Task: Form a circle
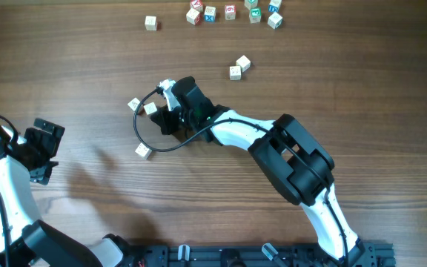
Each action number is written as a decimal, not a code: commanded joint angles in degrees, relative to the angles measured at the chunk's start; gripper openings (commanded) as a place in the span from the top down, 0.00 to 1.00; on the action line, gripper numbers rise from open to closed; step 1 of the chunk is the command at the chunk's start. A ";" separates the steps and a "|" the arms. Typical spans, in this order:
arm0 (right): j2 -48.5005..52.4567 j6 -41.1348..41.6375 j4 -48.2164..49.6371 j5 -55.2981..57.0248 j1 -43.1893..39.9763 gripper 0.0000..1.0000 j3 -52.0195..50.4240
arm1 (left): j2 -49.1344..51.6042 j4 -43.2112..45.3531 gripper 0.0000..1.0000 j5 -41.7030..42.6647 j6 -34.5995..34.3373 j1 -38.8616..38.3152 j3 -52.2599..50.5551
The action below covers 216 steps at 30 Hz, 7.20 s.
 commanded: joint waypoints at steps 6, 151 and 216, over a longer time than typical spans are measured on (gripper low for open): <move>1.95 -1.11 0.79 -0.90 0.28 0.96 0.48 | 0.37 0.00 0.00 -0.76 -0.33 0.22 -0.26; 1.11 5.18 0.00 5.53 -2.32 0.96 1.18 | 0.37 0.00 0.00 -0.76 -0.33 0.22 -0.26; 3.61 4.87 5.05 1.86 -2.25 0.96 1.18 | 0.37 0.00 0.00 -0.76 -0.31 0.22 -0.26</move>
